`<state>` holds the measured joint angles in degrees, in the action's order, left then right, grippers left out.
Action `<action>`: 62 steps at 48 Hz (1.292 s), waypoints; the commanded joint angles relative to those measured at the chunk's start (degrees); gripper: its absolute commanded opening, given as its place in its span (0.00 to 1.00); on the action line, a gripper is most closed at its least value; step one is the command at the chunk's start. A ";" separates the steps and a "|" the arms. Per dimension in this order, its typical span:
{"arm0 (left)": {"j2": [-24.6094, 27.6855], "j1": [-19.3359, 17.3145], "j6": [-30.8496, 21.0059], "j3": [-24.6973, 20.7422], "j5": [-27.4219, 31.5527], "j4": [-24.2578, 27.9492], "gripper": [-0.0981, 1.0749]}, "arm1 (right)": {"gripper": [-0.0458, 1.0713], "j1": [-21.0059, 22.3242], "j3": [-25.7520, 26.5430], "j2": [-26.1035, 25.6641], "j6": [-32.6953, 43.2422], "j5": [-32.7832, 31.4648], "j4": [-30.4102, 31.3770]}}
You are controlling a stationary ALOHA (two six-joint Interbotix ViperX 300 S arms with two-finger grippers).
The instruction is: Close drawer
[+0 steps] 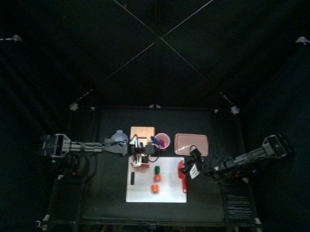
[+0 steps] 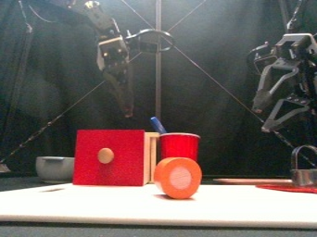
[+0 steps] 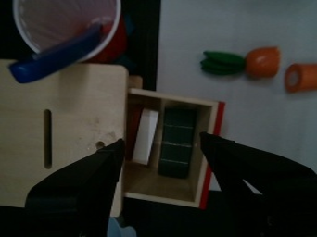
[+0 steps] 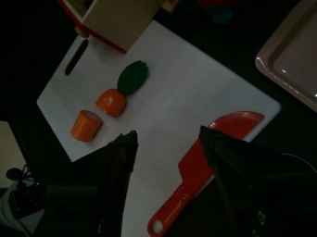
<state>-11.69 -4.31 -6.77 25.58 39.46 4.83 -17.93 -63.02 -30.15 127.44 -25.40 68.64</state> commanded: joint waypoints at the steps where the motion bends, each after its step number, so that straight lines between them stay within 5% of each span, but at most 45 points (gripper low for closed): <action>1: -5.45 -0.18 -1.41 2.99 -5.98 -1.23 0.92 | 0.84 0.18 1.32 -1.14 -0.09 -0.09 1.49; 7: -13.62 -0.09 -5.10 13.18 -19.16 -3.69 0.92 | 0.84 0.53 1.49 -2.37 -0.09 -0.44 5.98; 15: -24.35 0.53 -6.33 30.32 -43.68 -6.68 0.91 | 0.84 0.53 2.81 -5.01 -0.09 -0.44 14.41; 19: -26.63 0.26 -6.24 34.98 -49.48 -6.77 0.92 | 0.84 0.70 3.60 -5.45 -0.09 -0.44 20.21; 28: -26.89 -0.53 -5.98 36.04 -46.23 -4.31 0.91 | 0.84 2.20 6.15 -4.83 0.09 0.70 29.53; 41: -26.81 -2.02 -5.98 38.50 -45.26 -3.25 0.91 | 0.84 6.86 7.03 -2.64 0.26 4.39 27.69; 62: -26.72 -3.25 -5.98 37.53 -45.62 -2.55 0.91 | 0.84 7.47 11.69 2.55 0.00 4.31 17.67</action>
<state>-38.50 -7.29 -12.74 64.69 -5.63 2.11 -11.25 -53.26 -28.13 127.62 -21.01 87.28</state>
